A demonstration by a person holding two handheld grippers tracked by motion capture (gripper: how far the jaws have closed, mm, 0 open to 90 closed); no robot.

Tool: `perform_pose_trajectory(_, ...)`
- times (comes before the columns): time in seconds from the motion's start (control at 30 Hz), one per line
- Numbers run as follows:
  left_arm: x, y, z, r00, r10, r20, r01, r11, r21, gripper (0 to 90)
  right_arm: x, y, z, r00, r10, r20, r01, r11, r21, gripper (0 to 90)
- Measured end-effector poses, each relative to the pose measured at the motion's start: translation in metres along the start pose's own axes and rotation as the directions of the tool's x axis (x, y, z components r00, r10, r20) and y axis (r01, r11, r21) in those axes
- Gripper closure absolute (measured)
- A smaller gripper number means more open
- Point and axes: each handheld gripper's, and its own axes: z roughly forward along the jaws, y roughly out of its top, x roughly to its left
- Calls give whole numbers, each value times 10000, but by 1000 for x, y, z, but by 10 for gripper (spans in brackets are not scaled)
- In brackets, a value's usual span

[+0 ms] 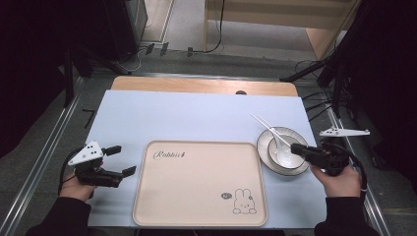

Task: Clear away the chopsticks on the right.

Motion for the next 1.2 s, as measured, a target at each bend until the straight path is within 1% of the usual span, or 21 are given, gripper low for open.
perform_pose_trajectory(0.17,0,1,0,10000,5,0,-5,10000,-22,77,22,-9,5,9996,-253,-143,254,9997,16,851)
perform_pose_trajectory(0.3,0,1,1,10000,56,16,-56,10000,-5,77,39,-20,12,9987,-473,-213,473,9989,39,851)
perform_pose_trajectory(0.37,0,1,1,10000,51,18,-51,10000,-9,77,46,-25,18,9973,-678,-294,676,9977,-54,851)
perform_pose_trajectory(0.4,0,1,1,10000,64,20,-64,10000,11,77,46,-25,18,9973,-678,-294,676,9977,-54,851)
perform_pose_trajectory(0.43,0,2,2,10000,73,34,-73,10000,-4,78,53,-32,25,9961,-826,-299,824,9966,-86,851)
perform_pose_trajectory(0.47,0,2,2,10000,66,57,-66,10000,-30,77,56,-35,30,9953,-926,-292,926,9957,-12,851)
perform_pose_trajectory(0.5,0,2,2,10000,66,57,-66,10000,-30,77,56,-35,30,9953,-926,-292,926,9957,-12,851)
perform_pose_trajectory(0.53,0,2,2,10000,85,52,-85,10000,-15,77,61,-40,37,9945,-999,-330,1004,9949,137,851)
perform_pose_trajectory(0.63,0,2,2,10000,65,71,-65,10000,-36,77,68,-47,46,9936,-1053,-411,1068,9935,380,851)
perform_pose_trajectory(0.67,0,2,2,10000,68,70,-68,10000,-32,77,70,-50,49,9945,-960,-418,983,9936,551,851)
perform_pose_trajectory(0.73,0,2,2,9999,68,79,-68,10000,-29,78,72,-54,55,9936,-1036,-457,1066,9919,686,851)
perform_pose_trajectory(0.77,0,2,2,10000,63,69,-63,10000,-30,77,73,-57,58,9941,-967,-483,1004,9915,824,851)
perform_pose_trajectory(0.83,0,2,2,9999,76,78,-76,10000,-43,77,74,-61,64,9945,-947,-457,986,9908,930,850)
perform_pose_trajectory(0.87,0,3,2,9999,70,93,-70,10000,-59,77,74,-62,67,9954,-840,-459,880,9916,945,850)
perform_pose_trajectory(0.9,-1,3,2,9999,75,83,-75,10000,-59,78,74,-65,70,9962,-796,-361,830,9913,1027,850)
perform_pose_trajectory(0.93,-1,3,2,9999,93,73,-92,9999,-49,77,75,-66,73,9973,-663,-325,694,9921,1041,850)
perform_pose_trajectory(0.97,-1,3,2,9999,93,73,-92,9999,-49,77,75,-66,73,9973,-663,-325,694,9921,1041,850)
perform_pose_trajectory(1.0,-1,3,2,10000,71,67,-70,10000,-57,77,75,-72,75,9981,-584,-177,598,9943,888,848)
perform_pose_trajectory(1.07,0,2,2,9999,76,73,-76,10000,-47,77,76,-76,78,9992,-356,-174,369,9962,783,847)
perform_pose_trajectory(1.13,0,2,3,9999,96,70,-96,10000,-11,77,77,-78,80,9994,-307,-145,317,9965,769,846)
perform_pose_trajectory(1.2,0,3,3,9999,98,65,-98,9999,24,77,80,-82,84,9993,-362,-12,361,9967,729,844)
